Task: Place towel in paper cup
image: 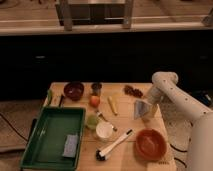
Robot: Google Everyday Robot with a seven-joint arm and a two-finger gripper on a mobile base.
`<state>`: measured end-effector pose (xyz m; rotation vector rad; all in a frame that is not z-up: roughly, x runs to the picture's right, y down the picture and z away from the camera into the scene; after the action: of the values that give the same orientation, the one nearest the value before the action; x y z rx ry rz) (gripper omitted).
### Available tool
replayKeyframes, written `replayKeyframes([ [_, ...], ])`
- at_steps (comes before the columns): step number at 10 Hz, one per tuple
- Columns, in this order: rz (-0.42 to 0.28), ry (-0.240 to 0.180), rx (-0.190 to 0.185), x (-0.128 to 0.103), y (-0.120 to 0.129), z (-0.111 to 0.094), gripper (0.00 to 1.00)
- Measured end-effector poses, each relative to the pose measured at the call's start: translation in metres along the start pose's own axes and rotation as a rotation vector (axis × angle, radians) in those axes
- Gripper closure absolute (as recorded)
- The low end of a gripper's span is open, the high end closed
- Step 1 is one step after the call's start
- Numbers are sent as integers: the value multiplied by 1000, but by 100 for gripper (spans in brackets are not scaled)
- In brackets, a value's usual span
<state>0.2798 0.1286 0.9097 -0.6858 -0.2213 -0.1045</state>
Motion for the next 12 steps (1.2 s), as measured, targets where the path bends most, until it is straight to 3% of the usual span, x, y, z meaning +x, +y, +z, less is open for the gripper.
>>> replayKeyframes([
  [5, -80, -13, -15, -18, -6, 2, 20],
  [7, -108, -16, -27, -24, -7, 5, 25],
  [12, -169, -32, -39, -34, -10, 8, 79],
])
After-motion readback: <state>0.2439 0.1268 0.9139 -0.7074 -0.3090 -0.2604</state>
